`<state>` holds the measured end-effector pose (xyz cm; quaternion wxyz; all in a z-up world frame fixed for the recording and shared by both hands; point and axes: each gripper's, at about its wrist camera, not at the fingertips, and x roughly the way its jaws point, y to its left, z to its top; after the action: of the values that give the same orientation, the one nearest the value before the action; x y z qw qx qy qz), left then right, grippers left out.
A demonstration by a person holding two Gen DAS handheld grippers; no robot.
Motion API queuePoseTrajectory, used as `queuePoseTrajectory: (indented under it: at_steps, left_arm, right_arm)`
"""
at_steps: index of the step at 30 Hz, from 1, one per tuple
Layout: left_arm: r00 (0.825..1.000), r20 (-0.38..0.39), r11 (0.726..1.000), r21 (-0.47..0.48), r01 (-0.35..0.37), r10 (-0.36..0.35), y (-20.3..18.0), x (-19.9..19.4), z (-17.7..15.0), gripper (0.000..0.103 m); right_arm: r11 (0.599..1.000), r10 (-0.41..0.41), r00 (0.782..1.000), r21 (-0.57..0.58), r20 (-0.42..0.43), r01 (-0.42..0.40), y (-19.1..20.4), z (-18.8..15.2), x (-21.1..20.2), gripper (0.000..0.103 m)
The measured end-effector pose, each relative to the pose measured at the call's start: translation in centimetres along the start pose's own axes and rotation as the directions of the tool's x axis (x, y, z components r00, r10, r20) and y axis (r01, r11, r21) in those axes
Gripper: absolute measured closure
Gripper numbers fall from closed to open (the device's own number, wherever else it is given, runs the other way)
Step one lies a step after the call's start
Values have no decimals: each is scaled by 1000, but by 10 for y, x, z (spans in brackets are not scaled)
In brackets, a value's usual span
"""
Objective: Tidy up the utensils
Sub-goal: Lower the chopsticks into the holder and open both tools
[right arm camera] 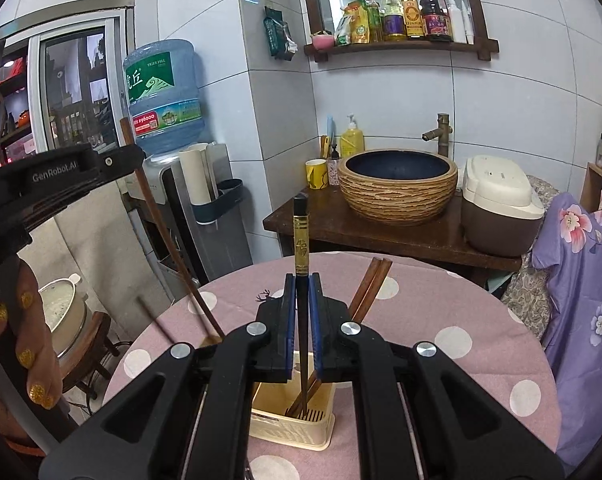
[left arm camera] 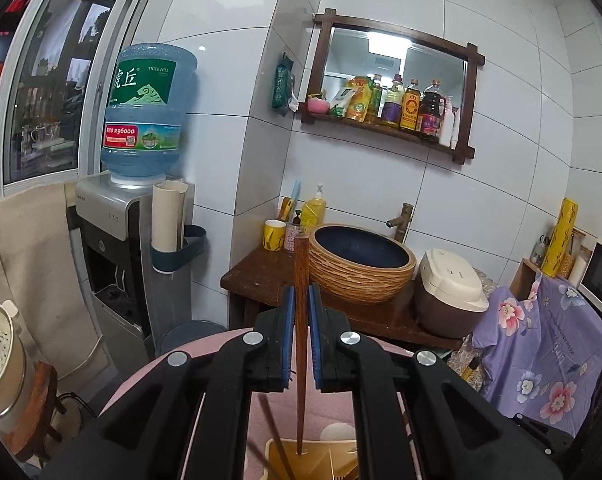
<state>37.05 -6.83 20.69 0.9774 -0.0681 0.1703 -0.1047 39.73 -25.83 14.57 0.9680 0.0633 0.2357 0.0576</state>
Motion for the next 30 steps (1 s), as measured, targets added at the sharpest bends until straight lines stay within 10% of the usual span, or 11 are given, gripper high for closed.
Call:
queuePoseTrajectory:
  at_steps: [21,25,30]
  left_arm:
    - [975,-217,999,-27,32,-37,23,25,-98,95]
    - [978,-203,999,-12,44,-46,20,13,-105,94]
    - [985,-169,999,-4,42,-43,23,-12,-119,58]
  right_arm:
    - [1000,19,997,2,-79,-19,-3,-56,26,97]
    - [1000,13,998,-14,-62,-14,-3,-63,19,74]
    - [999,5,1000,-44,4,-5,-2,-76,-6,60]
